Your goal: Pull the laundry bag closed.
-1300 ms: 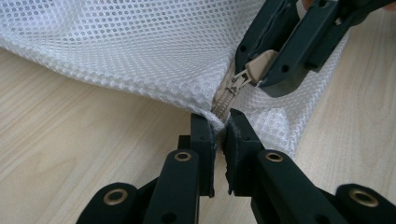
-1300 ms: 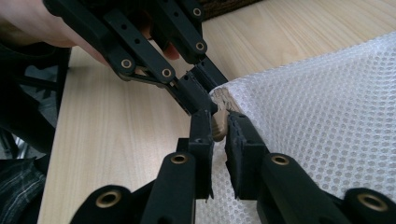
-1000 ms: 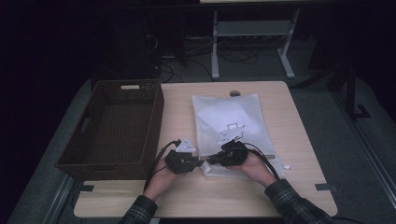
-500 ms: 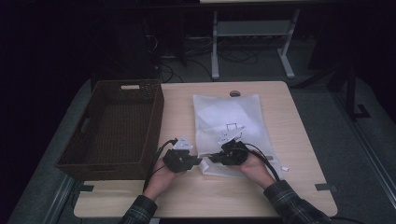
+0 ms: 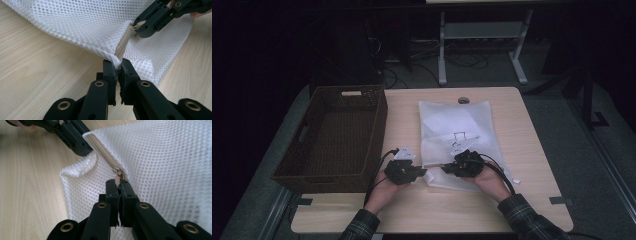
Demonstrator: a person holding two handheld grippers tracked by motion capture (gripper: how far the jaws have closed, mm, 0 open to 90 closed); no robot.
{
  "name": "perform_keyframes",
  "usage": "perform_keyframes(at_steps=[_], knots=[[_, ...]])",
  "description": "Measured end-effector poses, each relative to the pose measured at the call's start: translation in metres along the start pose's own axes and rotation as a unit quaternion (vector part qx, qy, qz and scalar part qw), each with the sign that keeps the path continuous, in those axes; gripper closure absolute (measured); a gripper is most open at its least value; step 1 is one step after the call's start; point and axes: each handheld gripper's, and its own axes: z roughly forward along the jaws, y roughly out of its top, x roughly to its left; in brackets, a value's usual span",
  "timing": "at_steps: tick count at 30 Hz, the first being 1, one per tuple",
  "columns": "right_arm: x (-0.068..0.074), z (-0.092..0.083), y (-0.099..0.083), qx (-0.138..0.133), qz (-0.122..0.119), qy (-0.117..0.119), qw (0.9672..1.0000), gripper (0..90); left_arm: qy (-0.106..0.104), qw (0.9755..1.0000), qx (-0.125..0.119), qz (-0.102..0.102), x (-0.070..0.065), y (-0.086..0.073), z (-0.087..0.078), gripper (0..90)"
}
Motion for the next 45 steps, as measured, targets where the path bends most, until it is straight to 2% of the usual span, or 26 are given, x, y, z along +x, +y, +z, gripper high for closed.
perform_keyframes(at_steps=[2,4,7,13,35,37,38,40,45], knots=[[-0.001,-0.002,-0.002,0.002,0.0,-0.005,1.0,86.6,-0.001,1.0,-0.001,-0.003,0.0,0.0,0.0,84.6],[-0.002,-0.005,-0.003,-0.003,0.004,0.0,1.0,86.6,-0.002,1.0,0.0,-0.001,-0.001,0.0,0.001,84.6],[-0.001,-0.006,-0.005,0.0,0.001,-0.008,1.0,86.6,0.001,1.0,0.001,-0.002,-0.002,0.0,0.0,84.6],[-0.006,-0.016,-0.013,-0.004,0.016,-0.014,0.9998,86.6,-0.001,0.9999,-0.005,-0.012,0.001,-0.001,-0.002,84.5],[-0.013,-0.041,-0.032,-0.006,0.024,-0.036,0.9991,86.6,-0.009,0.9999,0.002,-0.007,-0.003,-0.001,0.005,84.4],[-0.014,-0.042,-0.033,-0.005,0.027,-0.036,0.999,86.6,-0.002,1.0,0.005,-0.003,-0.004,-0.001,0.004,84.5],[-0.014,-0.043,-0.033,-0.002,0.025,-0.048,0.9985,86.6,0.0,1.0,0.005,-0.005,-0.002,-0.001,0.004,84.6],[-0.017,-0.048,-0.037,-0.007,0.036,-0.049,0.9981,86.6,0.0,0.9999,0.0,-0.014,0.0,-0.003,0.002,84.6],[-0.02,-0.063,-0.045,-0.016,0.045,-0.062,0.997,86.6,0.001,0.9998,-0.002,-0.019,0.002,-0.004,-0.001,84.5]])
